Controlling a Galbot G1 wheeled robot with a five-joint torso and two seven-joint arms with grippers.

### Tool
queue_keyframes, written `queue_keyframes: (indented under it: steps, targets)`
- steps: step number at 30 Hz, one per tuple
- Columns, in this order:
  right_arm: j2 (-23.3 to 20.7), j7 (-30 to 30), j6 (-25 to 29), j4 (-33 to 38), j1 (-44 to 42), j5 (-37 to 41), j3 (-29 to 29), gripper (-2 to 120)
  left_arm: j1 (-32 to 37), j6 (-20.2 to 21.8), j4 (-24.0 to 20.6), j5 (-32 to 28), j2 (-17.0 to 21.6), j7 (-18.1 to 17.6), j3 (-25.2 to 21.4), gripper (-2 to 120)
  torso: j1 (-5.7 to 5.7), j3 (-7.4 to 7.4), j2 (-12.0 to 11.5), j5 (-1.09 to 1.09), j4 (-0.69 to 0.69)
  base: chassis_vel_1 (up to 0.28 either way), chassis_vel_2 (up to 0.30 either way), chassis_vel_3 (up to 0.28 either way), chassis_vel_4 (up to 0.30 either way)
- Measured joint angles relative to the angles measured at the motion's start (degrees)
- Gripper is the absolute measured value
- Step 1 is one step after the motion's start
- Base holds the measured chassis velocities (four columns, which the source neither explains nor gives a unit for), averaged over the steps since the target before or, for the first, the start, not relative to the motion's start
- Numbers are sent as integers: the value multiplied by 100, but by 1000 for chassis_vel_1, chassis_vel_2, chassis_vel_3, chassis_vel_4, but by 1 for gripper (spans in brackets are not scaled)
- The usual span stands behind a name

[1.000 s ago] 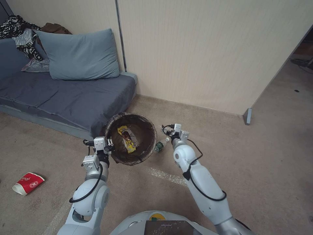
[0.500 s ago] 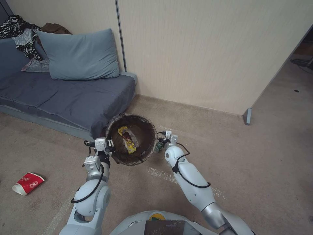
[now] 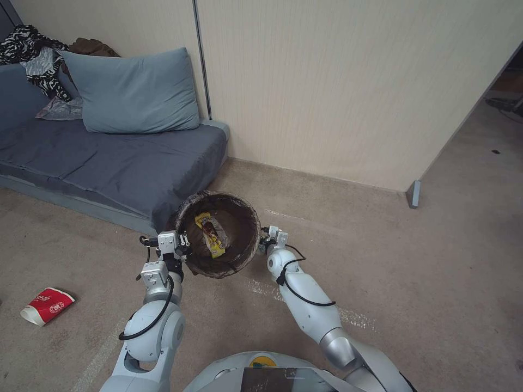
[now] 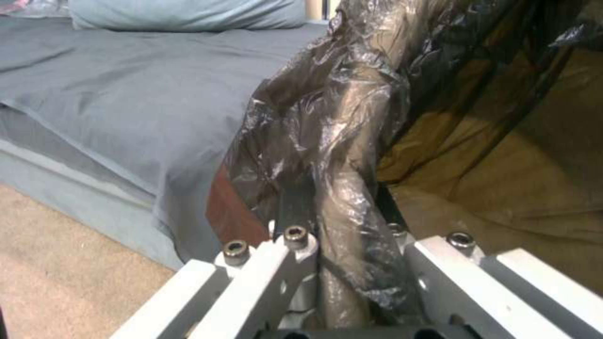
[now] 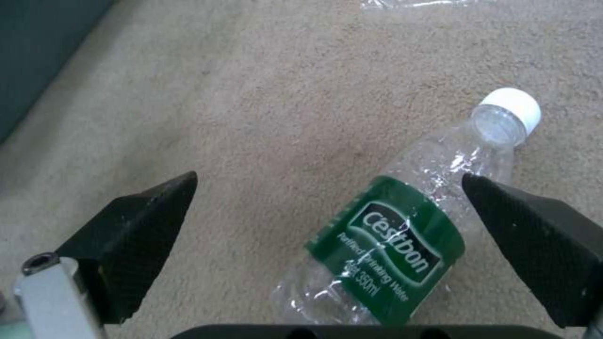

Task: Pick up the trash bin, then pick up the garbage from the floor and place it into the trash bin.

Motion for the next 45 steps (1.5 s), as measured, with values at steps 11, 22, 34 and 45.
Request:
queue_keyframes:
  steps: [11, 22, 34, 45]
  targets:
    - [72, -217, 312, -707, 197, -279, 299, 100, 58, 0, -77, 48, -9, -3, -1, 4, 0, 0, 0, 1, 0, 0, 0, 0, 0]
    - [67, -371, 528, -1262, 297, -414, 457, 100, 55, 0, -85, 49, -9, -5, 29, 4, 0, 0, 0, 0, 0, 0, 0, 0, 0]
    - [62, -576, 615, -1596, 353, -457, 517, 72, 64, 0, -91, 84, -23, -10, 68, 4, 0, 0, 0, 0, -1, 0, 0, 0, 0]
    - [62, -616, 670, -1699, 387, -498, 539, 36, 66, 3, -123, 105, -38, -11, 77, 4, -1, -1, 1, 0, 0, 0, 0, 0, 0]
